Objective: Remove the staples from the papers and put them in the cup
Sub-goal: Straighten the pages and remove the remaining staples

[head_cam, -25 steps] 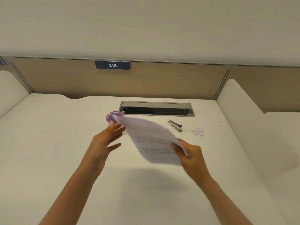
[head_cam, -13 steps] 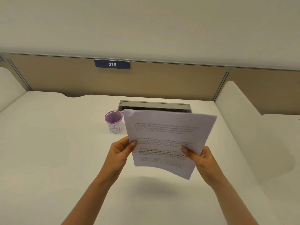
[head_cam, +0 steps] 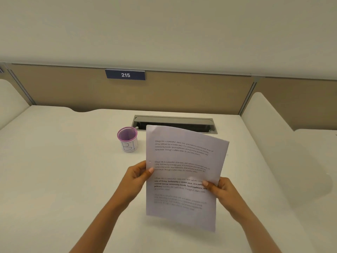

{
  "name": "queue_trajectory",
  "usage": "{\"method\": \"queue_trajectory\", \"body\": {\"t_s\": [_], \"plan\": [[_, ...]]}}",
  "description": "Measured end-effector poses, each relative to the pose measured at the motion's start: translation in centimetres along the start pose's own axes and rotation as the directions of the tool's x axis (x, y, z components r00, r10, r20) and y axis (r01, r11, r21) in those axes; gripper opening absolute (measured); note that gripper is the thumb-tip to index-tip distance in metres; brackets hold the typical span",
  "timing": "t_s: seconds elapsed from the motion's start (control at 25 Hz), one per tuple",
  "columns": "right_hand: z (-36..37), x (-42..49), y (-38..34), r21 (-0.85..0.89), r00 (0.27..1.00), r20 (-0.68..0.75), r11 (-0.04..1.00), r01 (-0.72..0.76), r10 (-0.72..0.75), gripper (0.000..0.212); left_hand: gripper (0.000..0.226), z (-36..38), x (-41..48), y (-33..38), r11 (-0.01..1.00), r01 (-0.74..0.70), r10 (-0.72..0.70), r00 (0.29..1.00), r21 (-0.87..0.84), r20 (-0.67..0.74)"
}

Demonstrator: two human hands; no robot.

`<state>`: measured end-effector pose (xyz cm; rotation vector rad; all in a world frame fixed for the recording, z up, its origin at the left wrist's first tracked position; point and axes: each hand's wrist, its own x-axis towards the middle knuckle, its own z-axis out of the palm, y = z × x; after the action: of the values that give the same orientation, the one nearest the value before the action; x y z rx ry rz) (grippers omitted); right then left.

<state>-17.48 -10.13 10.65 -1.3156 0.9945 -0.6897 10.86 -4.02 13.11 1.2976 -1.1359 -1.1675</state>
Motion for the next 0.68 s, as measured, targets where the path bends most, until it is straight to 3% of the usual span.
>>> {"method": "queue_trajectory", "body": {"t_s": [0.2, 0.48, 0.68], "plan": [[0.3, -1.3, 0.7, 0.065, 0.987, 0.103, 0.990, -0.128, 0.121, 0.029, 0.026, -0.7, 1.8, 2.3, 0.993, 0.012, -0.022, 0.996, -0.119, -0.087], [2.3, -2.8, 4.2, 0.230, 0.956, 0.077, 0.928, -0.294, 0.284, 0.038, 0.020, 0.9, 2.8, 1.3, 0.962, 0.132, -0.171, 0.974, -0.239, -0.150], [4.4, -3.4, 5.9, 0.353, 0.906, 0.145, 0.835, -0.423, 0.398, 0.040, 0.020, 0.8, 3.4, 0.5, 0.955, 0.215, -0.248, 0.957, -0.205, -0.148]]}}
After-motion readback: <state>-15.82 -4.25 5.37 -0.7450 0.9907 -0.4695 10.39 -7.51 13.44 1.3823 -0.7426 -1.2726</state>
